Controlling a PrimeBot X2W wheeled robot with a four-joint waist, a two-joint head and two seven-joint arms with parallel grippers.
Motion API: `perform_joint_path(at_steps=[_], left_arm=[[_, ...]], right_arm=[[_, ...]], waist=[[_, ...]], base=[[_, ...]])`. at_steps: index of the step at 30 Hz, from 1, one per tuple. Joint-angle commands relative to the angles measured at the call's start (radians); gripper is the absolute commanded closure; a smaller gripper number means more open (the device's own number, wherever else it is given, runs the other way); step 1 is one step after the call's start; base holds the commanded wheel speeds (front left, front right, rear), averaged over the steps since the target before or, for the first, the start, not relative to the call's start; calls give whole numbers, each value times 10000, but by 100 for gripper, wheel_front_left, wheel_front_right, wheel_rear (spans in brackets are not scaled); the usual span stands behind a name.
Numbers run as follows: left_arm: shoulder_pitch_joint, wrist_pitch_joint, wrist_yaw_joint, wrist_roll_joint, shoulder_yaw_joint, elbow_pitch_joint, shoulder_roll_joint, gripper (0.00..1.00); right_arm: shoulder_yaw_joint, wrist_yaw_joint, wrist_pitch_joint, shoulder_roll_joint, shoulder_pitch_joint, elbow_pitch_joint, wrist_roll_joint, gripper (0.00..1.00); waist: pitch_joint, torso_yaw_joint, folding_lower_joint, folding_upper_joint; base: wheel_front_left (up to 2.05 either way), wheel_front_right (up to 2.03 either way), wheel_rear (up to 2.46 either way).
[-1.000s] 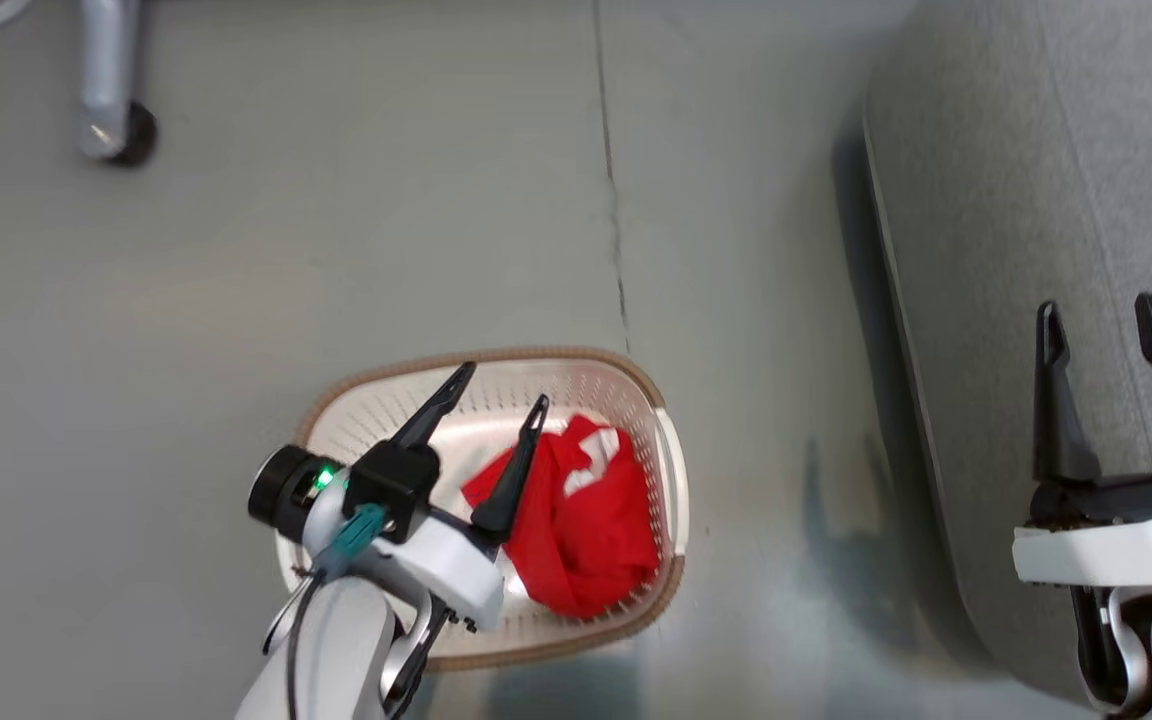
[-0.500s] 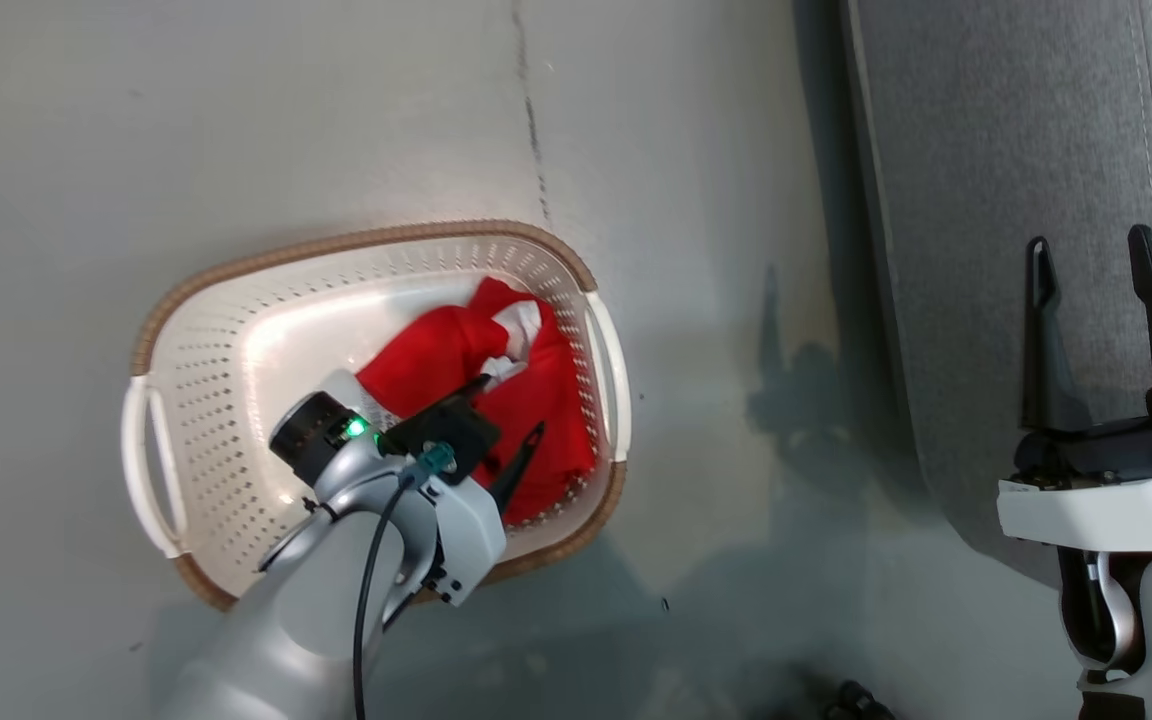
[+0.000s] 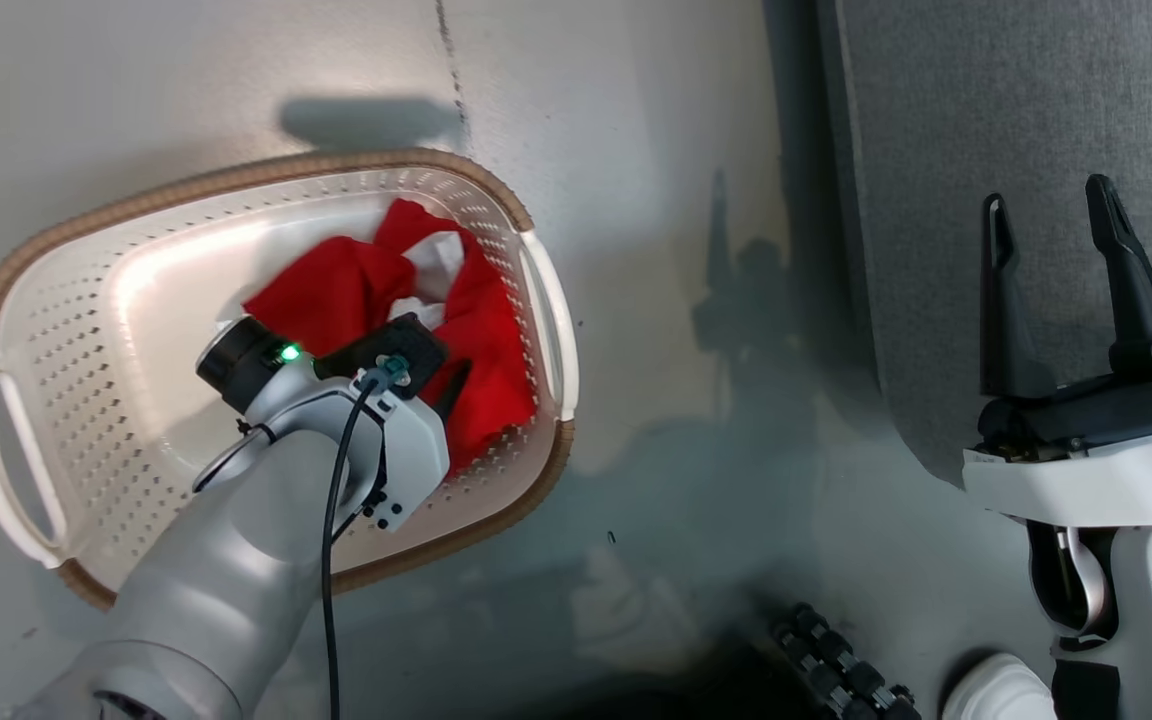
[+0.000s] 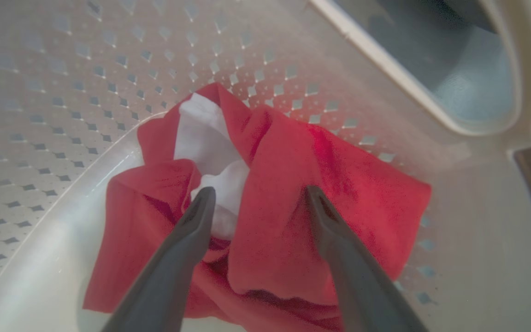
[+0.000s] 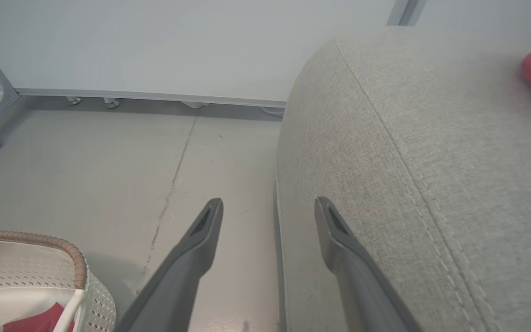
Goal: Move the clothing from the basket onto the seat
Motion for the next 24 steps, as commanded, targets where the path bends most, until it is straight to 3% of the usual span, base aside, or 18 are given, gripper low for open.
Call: perform_joint_path(at_steps=[1,10,19,24], left_arm=[[-335,270,-7,-192,-264,224,45,0],[-1334,1814,142,-197,-661,803,442,0],[-1562,3121,634,31,-1007,875,784,0],[-1671,3790,1150,166,-1204,892,1104,0]], right_arm=[[-9,2,-3,-23,-173,-56,15,0],[92,2,-3,-23,-347,-113,201,0],[170,2,-3,-22,-192,-211,109,0],[122,2,-2,-22,-125,-127,108,0]], waist=[[288,-250,0,0],[879,-398,0,0],[1155,-344,0,0],[1269,-291,0,0]], base=[[0,0,0],[0,0,0],[0,0,0],[0,0,0]])
